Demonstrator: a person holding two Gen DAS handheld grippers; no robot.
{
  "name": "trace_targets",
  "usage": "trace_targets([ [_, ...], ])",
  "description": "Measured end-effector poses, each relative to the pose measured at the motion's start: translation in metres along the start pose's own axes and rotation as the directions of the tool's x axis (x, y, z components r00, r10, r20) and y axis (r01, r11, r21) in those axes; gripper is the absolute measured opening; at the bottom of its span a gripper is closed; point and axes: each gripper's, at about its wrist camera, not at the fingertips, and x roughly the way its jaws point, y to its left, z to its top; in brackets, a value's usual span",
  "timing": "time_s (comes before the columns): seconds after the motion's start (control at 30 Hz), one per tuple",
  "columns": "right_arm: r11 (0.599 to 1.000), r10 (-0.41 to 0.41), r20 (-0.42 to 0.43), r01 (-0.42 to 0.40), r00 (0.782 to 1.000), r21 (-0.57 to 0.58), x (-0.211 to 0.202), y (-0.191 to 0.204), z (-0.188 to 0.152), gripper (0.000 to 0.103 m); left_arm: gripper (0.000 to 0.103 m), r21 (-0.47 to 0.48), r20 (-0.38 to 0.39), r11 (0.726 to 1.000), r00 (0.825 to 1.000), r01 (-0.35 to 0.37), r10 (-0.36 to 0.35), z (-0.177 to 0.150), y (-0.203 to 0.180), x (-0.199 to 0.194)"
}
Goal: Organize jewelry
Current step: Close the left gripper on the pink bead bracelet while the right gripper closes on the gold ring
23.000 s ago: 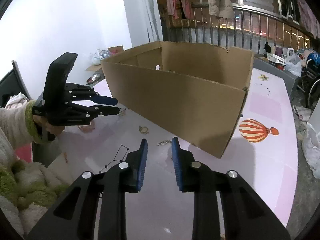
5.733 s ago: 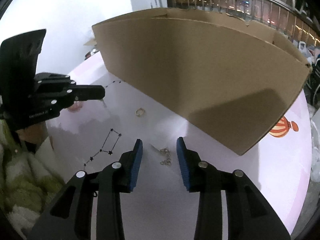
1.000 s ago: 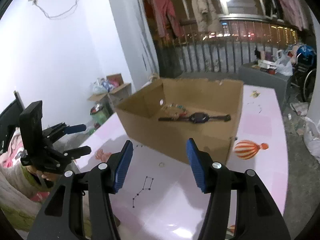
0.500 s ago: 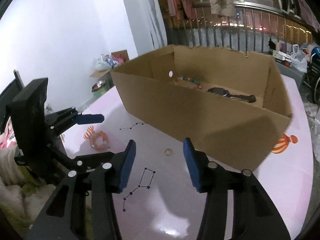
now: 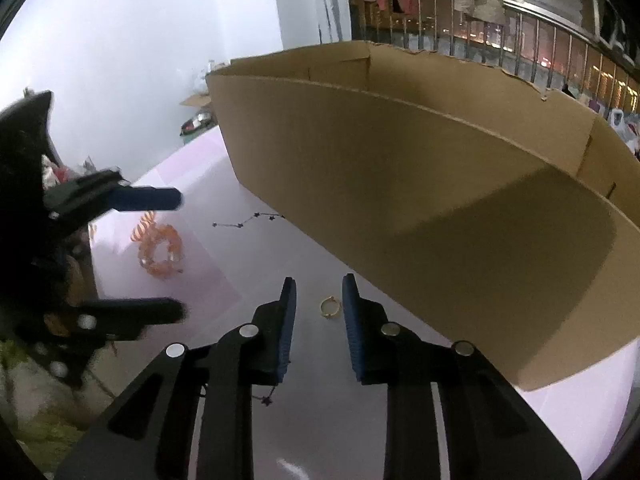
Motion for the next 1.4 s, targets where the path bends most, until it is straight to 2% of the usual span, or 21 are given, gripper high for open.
trace_targets([
  [0.1, 1.000, -0.003, -0.017, 0.003, 1.000, -0.011, 0.003, 0.001, -0.001, 0.018, 0.083, 0.010, 0.001, 1.000, 1.000, 0.005, -0.005, -0.004, 0.001, -0.008],
  [0.37, 0.999, -0.016, -0.042, 0.015, 0.999, -0.029, 0.007, 0.002, -0.003, 0.016, 0.057, 0.032, -0.051, 0.999, 0.999, 0.016, -0.015, -0.022, 0.004, -0.020],
  [0.53, 1.000, -0.017, -0.045, 0.016, 0.999, -0.024, 0.007, 0.002, -0.002, 0.012, 0.045, 0.029, -0.078, 1.000, 0.997, 0.012, -0.010, -0.026, 0.008, -0.016],
  [0.67, 1.000, -0.017, -0.048, 0.017, 0.999, -0.017, 0.009, 0.002, 0.001, 0.011, 0.042, 0.033, -0.098, 0.999, 0.995, -0.002, 0.005, -0.028, 0.009, -0.013],
  [0.9, 0.999, -0.029, -0.056, 0.028, 0.998, -0.017, 0.005, 0.002, -0.003, 0.011, 0.042, -0.013, -0.127, 1.000, 0.992, -0.011, 0.010, -0.029, 0.022, -0.008],
  [0.97, 0.999, -0.032, -0.058, 0.031, 0.998, -0.010, 0.004, 0.001, -0.004, 0.011, 0.035, -0.023, -0.137, 1.000, 0.990, -0.013, 0.010, -0.030, 0.023, -0.005],
  [1.3, 0.998, -0.056, -0.058, 0.058, 0.997, 0.037, -0.009, -0.005, -0.016, 0.011, 0.024, -0.039, -0.147, 0.998, 0.988, -0.042, 0.036, -0.027, 0.024, -0.002],
  [1.4, 0.996, -0.062, -0.057, 0.065, 0.996, 0.053, -0.013, -0.007, -0.020, 0.011, 0.014, -0.041, -0.147, 0.998, 0.988, -0.049, 0.042, -0.025, 0.025, 0.001],
])
